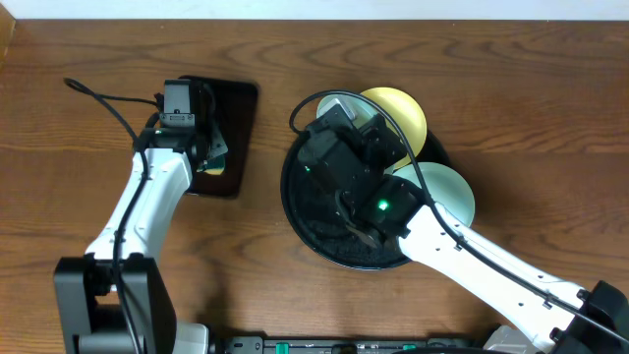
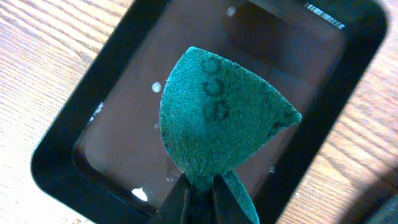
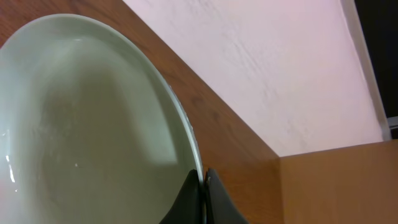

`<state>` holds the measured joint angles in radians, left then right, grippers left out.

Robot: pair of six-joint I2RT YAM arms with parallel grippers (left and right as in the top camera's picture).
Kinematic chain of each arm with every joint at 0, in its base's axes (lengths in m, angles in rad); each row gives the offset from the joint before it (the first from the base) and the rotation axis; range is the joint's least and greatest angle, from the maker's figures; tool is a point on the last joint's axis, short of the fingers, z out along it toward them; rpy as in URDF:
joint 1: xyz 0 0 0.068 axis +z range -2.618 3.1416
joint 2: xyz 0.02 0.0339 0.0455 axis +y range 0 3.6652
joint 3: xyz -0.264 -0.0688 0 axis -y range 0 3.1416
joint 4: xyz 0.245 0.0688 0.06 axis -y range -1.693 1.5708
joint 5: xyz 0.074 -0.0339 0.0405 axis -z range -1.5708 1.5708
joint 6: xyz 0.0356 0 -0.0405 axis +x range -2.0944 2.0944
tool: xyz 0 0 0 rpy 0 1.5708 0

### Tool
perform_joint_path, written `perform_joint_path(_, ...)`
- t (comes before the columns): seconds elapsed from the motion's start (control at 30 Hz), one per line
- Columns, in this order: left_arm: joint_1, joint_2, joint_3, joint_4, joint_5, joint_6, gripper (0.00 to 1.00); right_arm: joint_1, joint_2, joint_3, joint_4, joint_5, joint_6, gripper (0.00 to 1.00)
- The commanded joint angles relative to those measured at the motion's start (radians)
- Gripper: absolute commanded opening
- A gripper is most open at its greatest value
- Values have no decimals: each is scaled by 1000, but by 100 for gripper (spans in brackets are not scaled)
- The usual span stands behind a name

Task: Clean dirty plates on tray and stack at the side
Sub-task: 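Lift the cleaned pale green plate with the right gripper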

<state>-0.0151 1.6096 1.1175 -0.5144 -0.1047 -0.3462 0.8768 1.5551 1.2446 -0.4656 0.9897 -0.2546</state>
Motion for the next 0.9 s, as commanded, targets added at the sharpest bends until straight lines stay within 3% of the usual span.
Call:
perform_joint_path(0.0,20,32,-8,6,4,17,8,14,-26,19,5,54,-13,1)
perform_joint_path(0.33,45,42,-8,5,7,16,7,21,-26,19,5,53,-10,1)
perform_joint_path(0.5,45,42,-8,5,8,16,7,10,-26,18,-4,16,94,1)
perform_joint_path(0.67,45,42,-8,0,8,16,7,-105,-25,17,-62,-378,351,1)
perform_joint_path(0.87,45,42,-13,-8,8,16,8,-438,-24,17,-65,-935,566,1)
